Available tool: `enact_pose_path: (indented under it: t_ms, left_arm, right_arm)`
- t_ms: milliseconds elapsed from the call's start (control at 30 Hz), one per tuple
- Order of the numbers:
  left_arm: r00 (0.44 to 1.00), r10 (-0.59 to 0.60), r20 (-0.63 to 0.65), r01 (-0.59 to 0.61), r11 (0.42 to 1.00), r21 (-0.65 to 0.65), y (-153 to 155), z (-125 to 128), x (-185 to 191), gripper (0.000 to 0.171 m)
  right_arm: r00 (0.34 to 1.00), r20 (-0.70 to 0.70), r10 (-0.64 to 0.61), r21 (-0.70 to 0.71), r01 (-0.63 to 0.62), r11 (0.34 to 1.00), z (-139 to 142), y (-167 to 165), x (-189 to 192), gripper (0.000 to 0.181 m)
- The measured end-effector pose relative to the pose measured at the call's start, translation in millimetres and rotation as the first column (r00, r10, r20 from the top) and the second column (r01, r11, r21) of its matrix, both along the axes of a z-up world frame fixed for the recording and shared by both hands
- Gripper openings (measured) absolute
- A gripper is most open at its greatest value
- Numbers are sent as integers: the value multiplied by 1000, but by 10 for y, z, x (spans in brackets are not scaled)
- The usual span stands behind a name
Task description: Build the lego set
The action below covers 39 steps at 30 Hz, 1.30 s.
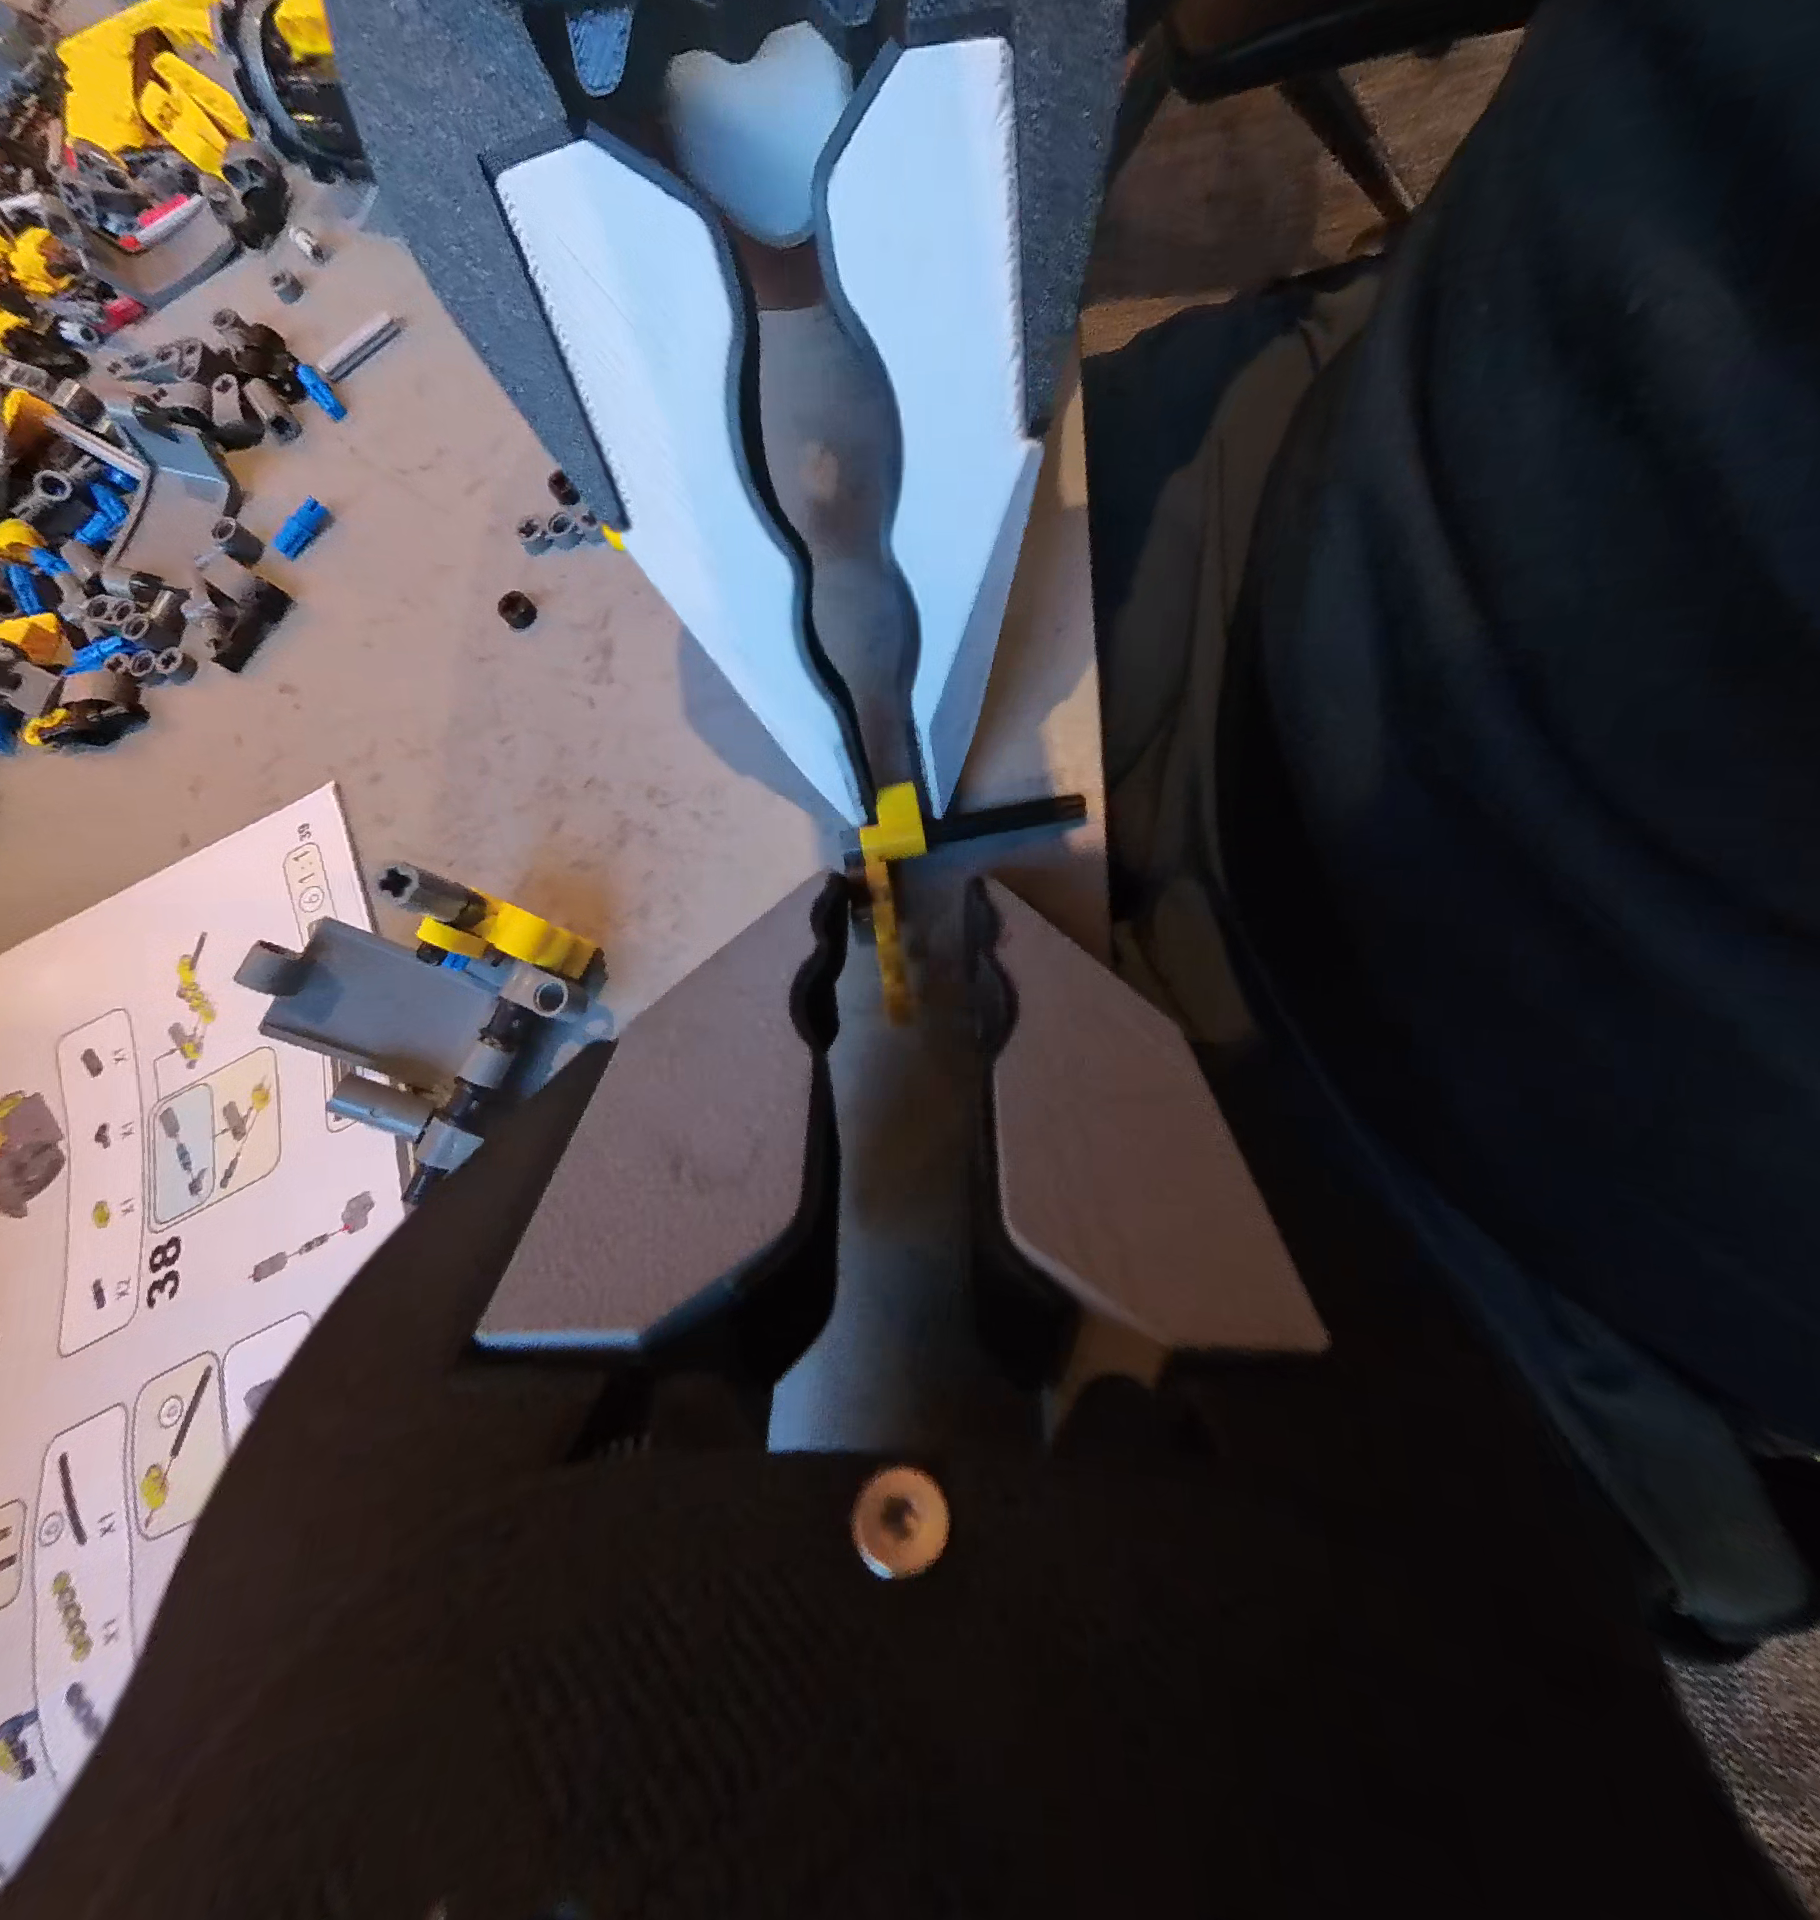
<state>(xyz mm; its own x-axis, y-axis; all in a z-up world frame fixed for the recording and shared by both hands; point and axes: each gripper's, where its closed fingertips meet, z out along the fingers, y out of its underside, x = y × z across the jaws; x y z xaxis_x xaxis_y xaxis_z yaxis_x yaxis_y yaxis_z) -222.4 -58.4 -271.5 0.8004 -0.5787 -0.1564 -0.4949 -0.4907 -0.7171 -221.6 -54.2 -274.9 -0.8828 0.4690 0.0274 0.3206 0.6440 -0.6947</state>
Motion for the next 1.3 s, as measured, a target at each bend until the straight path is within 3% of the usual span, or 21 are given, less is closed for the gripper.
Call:
enact_pose_path:
  t_ms: [100, 267, 333, 433, 567, 700, 800, 1100, 1300]
  left_arm:
    - [997, 54, -52, -53, 998, 21, 75, -10, -49, 8]
    - [991, 80, -111, -75, 996, 50, 101, -6, -78, 8]
    - [990, 94, -103, -89, 994, 55, 107, -6, -87, 8]
    - [986, 121, -114, -114, 991, 65, 114, -5, -143, 8]
    - [989, 127, -71, -123, 991, 51, 127, 12, -148, 7]
    - [988, 154, -23, -151, 985, 81, 156, 91, -138, 7]
    - [989, 144, -22, -142, 987, 68, 128, 76, -88, 7]
    - [978, 183, -97, -179, 982, 52, 97, 67, -117, 6]
    - [941, 225, -253, -204, 973, 106, 60, 138, -144, 6]
  right_arm:
    - [1000, -1, -14, -3, 14, 1000, 0, 4, -12, 8]
    - [1000, -12, -29, 0, 29, 1000, 7, 27, -26, 10]
    - [999, -40, -23, 17, 23, 1000, 18, 41, -30, 21]
    - [999, -50, -6, -17, 5, 1000, 75, 17, 4, 50]
    - [998, -57, 1, 15, 0, 1000, 27, -35, 35, 60]
    - [999, -43, -25, 31, 26, 999, 20, -45, 20, 60]
    - [999, -32, -40, 21, 41, 999, 17, -58, 34, 51]
    - [998, -44, -40, 57, 42, 998, 24, -70, 7, 49]
    - [995, -98, -24, 85, 32, 996, 42, -92, -5, 45]
